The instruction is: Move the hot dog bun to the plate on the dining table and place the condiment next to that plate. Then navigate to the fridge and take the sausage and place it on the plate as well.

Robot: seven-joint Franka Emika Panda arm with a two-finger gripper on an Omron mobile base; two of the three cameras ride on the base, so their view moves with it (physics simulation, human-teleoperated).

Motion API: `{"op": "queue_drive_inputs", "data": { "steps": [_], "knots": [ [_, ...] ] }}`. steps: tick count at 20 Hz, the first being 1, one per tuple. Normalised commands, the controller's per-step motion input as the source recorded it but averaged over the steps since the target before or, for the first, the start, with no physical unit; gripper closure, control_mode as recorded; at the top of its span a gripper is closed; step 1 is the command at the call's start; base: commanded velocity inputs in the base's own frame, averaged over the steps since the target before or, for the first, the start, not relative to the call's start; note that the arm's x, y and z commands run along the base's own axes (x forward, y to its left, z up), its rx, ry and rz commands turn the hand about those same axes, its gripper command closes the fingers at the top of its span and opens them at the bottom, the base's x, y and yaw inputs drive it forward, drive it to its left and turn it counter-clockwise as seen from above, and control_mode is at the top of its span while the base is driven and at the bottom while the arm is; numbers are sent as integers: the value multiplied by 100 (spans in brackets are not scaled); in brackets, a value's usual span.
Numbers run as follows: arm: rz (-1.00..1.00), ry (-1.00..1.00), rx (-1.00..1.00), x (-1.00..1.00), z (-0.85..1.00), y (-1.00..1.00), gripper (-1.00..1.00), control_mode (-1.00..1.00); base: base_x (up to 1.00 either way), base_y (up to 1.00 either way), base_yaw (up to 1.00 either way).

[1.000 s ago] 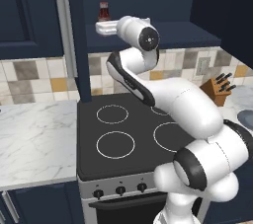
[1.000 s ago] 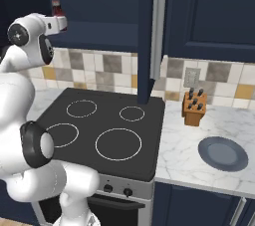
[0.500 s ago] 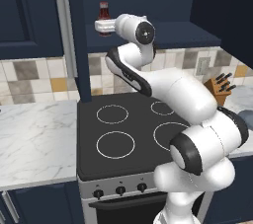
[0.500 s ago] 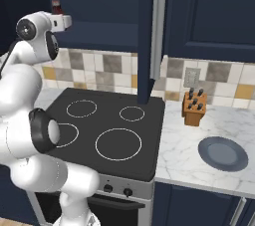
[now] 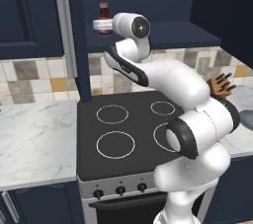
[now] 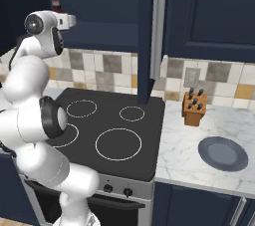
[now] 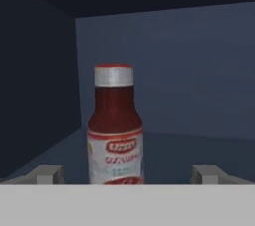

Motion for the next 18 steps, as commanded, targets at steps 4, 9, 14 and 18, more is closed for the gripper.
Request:
{"op": "queue_drive_inputs", "data": {
  "steps": [4,9,14,18],
  "knots": [
    [0,7,0,35,-11,9,-100,-100,0,0,0],
    [0,7,0,36,-14,12,-100,-100,0,0,0],
    [0,3,0,30,-12,12,-100,-100,0,0,0],
    [0,0,0,8,-4,25,-100,-100,0,0,0]
  ]
}}
